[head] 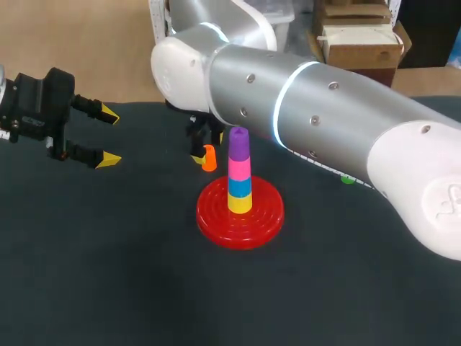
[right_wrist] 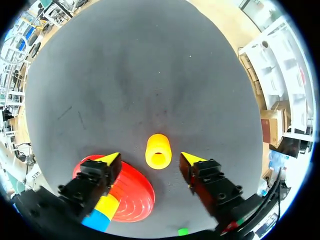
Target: Pick up and stack the cylinders on the red base in this order: pink,purple,orange,green
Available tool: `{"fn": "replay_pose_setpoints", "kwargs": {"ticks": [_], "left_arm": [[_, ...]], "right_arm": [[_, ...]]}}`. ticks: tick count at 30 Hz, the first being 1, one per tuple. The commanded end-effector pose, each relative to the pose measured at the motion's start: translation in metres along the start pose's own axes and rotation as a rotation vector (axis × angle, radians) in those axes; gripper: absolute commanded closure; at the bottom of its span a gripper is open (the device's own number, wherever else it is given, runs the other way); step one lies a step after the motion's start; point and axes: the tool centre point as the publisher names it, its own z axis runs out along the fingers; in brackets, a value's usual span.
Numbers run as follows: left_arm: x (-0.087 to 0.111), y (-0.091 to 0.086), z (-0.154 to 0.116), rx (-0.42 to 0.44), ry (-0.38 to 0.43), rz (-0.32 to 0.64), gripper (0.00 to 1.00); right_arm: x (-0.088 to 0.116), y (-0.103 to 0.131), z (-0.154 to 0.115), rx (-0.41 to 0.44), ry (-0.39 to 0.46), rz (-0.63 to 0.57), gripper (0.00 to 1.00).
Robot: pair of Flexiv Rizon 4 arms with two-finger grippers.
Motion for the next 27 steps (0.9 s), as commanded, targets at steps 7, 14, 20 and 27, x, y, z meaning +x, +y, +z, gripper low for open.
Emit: {"fn": "replay_pose_setpoints", "kwargs": {"ticks": [7,14,20,27], "left_arm": [[0.001,0.0,0.0,-0.001,0.001,0.002,0.0],[0.001,0.0,0.0,-0.001,0.001,0.002,0.0],[0.001,0.0,0.0,-0.001,0.001,0.002,0.0],[0.001,0.0,0.0,-0.001,0.001,0.002,0.0]], "right_arm": [[-0.011,-0.009,0.004,-0.127,0.27,0.004,0.9],[-0.01,-0.01,-0.001,-0.094,0.266,0.015,1.0],[-0.004,-0.014,-0.013,-0.069,0.268,0.025,1.0],[0.0,-0.021,-0.081,0.02,0.227,-0.006,1.0]]}}
